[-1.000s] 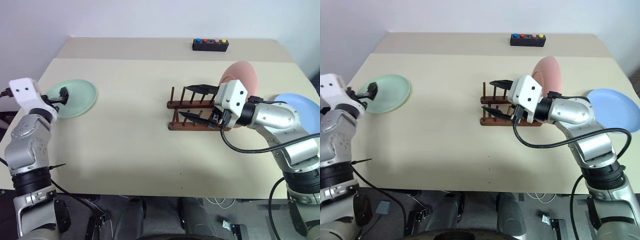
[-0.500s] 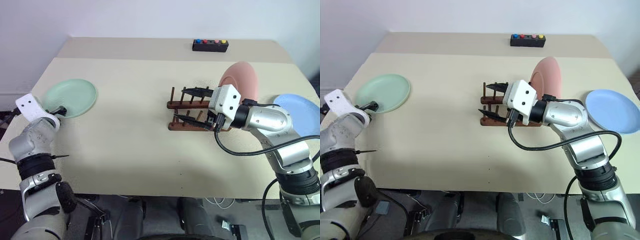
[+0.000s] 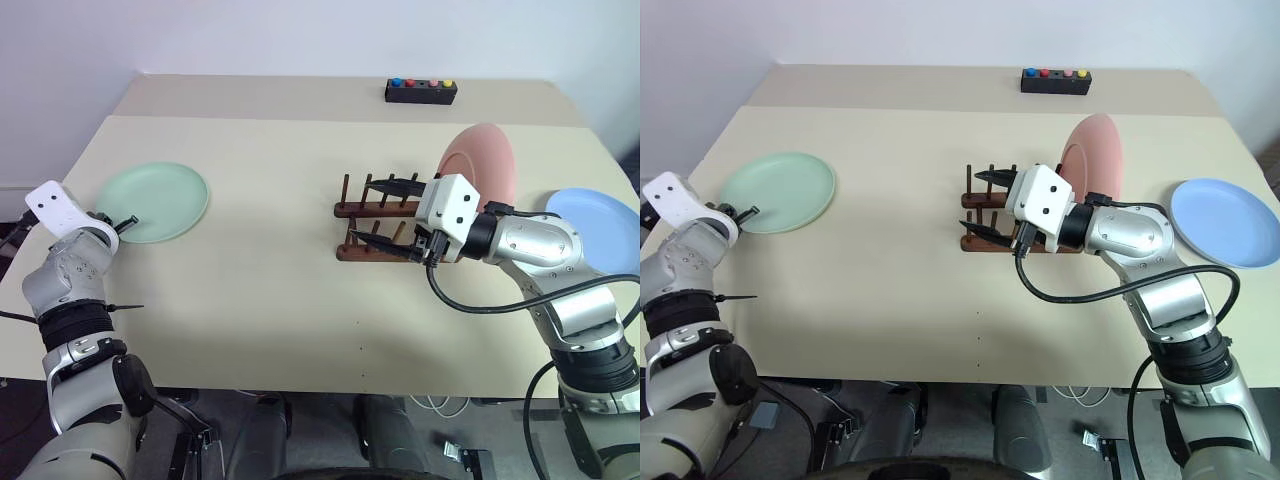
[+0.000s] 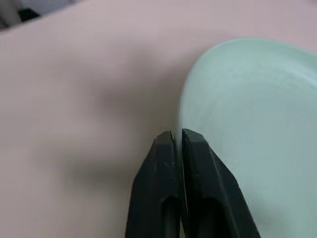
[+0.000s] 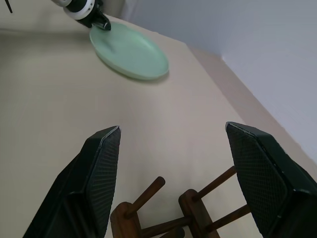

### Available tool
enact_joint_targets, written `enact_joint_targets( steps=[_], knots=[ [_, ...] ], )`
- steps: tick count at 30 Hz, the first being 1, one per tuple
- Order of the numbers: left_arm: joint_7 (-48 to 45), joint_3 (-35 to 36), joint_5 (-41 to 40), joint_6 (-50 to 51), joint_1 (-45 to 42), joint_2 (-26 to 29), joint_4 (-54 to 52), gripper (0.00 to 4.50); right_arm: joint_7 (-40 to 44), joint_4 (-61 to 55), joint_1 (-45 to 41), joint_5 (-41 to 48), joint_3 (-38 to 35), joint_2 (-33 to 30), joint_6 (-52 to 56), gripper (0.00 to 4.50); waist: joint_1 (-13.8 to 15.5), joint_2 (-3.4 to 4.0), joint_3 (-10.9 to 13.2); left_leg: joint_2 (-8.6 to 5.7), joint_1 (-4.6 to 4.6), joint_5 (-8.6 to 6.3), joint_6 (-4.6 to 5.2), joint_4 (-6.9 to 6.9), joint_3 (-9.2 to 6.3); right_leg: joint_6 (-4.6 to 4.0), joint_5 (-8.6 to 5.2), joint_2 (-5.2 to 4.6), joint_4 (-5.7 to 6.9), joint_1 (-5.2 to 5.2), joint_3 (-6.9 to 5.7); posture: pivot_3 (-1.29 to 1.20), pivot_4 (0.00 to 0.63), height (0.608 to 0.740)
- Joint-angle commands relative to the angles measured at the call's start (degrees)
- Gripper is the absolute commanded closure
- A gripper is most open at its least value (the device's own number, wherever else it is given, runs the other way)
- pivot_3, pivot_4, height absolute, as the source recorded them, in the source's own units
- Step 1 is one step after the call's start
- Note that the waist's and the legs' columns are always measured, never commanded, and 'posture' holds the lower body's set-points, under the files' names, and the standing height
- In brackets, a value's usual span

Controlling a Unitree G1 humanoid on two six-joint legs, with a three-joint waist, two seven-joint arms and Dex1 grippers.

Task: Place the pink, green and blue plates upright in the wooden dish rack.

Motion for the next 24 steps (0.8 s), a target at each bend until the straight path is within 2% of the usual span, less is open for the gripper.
enact_joint_targets(
  steps=[1,5,7,13,24],
  knots=[
    [-1.6,-0.2,-0.7,-2.7,0.6,-0.4,-4.7,4.47,-0.4,-0.2,-0.6,-0.6,-1.5,0.6,-1.6,1.05,0.0,0.0,0.0,0.0,0.0,0.0,0.0,0.0,0.0,0.0,0.0,0.0,0.0,0.0,0.0,0.0,0.15,0.734],
    [-5.3,-2.3,-1.6,-4.1,1.1,-1.6,-10.9,4.47,-0.4,0.2,-0.9,-1.3,-1.5,0.8,-2.2,1.05,0.1,-0.01,0.0,0.0,-0.01,0.0,-0.01,0.0,0.0,0.0,0.0,0.0,0.0,0.0,0.0,0.0,0.15,0.734],
    [-7.1,-4.5,-2.0,-6.4,1.2,-3.4,-17.3,4.47,-0.9,0.8,-1.4,-2.3,-1.3,1.0,-2.8,1.05,0.2,-0.02,0.0,0.0,-0.01,0.01,-0.01,0.01,0.0,-0.01,0.0,0.0,-0.01,0.0,0.0,0.0,0.15,0.734],
    [-10.4,-14.7,-1.0,-12.1,-3.0,-8.2,-32.1,4.47,-3.3,4.3,-4.1,-10.1,1.3,1.9,-8.4,1.05,0.2,-0.05,0.0,-0.01,-0.03,0.02,-0.03,0.03,0.0,0.0,0.01,-0.01,-0.02,0.01,0.0,0.0,0.15,0.734],
    [-8.0,-29.6,8.3,-10.6,-8.2,-12.9,-39.8,4.47,-10.3,9.2,-10.0,-24.8,5.4,5.4,-17.7,1.05,-0.1,-0.04,0.0,-0.02,-0.02,0.02,-0.04,0.01,0.02,0.0,0.01,0.01,-0.02,-0.01,0.02,0.0,0.15,0.734]
  ],
)
